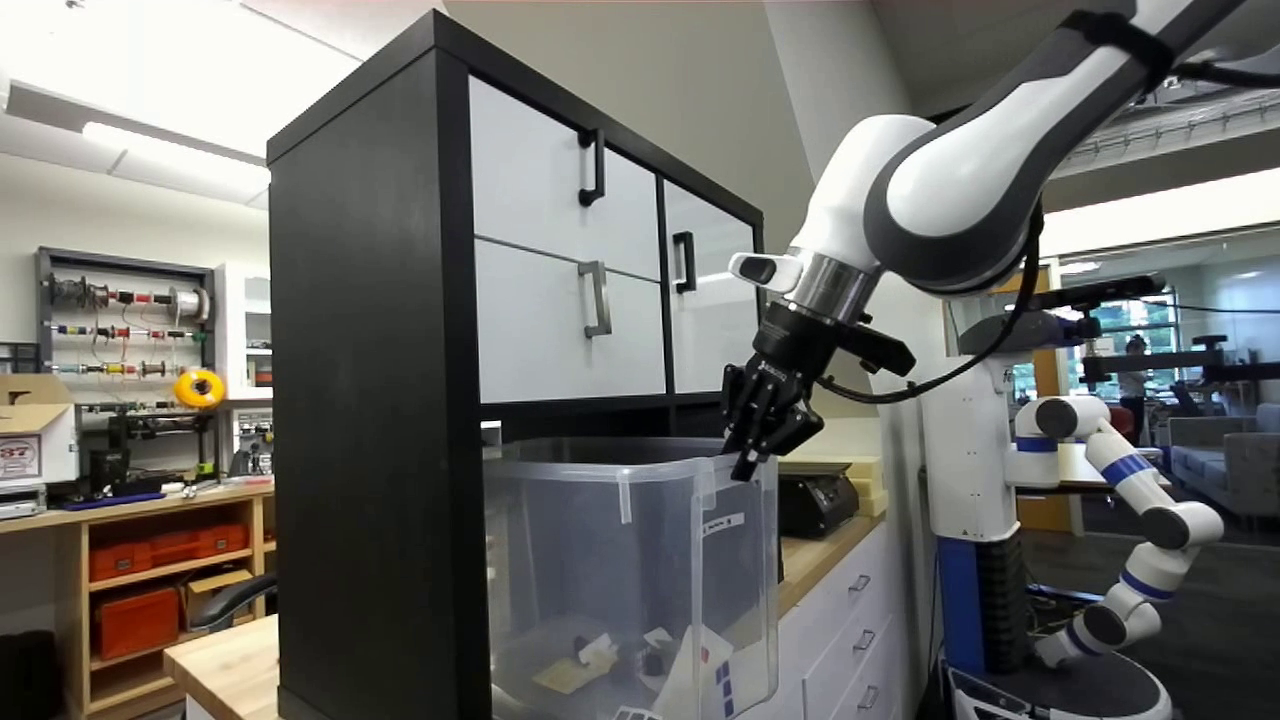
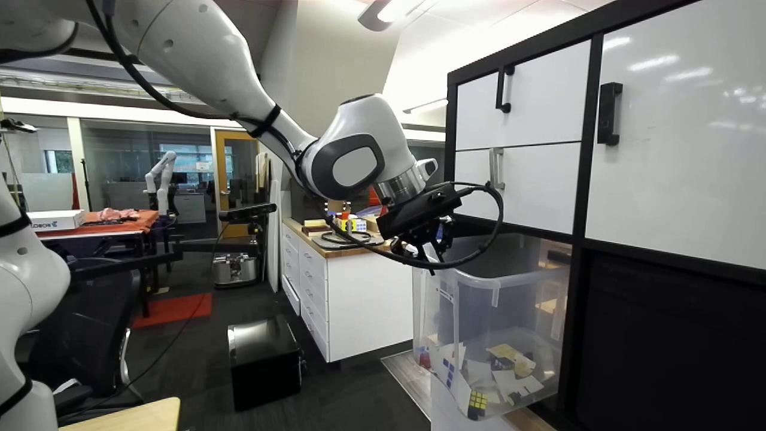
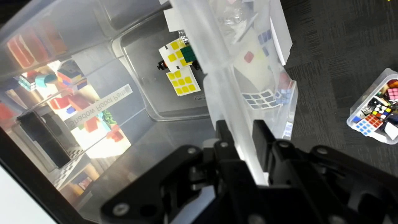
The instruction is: Slide the plastic box on the shelf forward
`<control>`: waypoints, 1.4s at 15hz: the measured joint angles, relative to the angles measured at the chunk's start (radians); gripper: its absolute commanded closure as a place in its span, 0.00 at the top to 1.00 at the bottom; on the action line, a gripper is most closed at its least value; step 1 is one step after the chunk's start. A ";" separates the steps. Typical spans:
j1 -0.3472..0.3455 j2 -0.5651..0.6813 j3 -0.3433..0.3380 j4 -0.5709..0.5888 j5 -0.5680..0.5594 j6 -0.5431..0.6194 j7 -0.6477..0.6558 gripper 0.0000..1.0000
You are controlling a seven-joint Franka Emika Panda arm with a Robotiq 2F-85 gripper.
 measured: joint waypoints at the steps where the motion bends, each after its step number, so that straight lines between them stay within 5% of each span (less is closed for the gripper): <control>1: 0.008 -0.014 -0.008 -0.014 -0.004 0.000 0.000 0.49; 9: 0.076 -0.096 -0.077 -0.067 -0.007 0.000 0.022 0.98; 14: 0.080 -0.116 -0.080 -0.064 -0.086 -0.046 0.201 1.00; 21: 0.094 -0.155 -0.056 0.046 -0.128 -0.374 0.593 1.00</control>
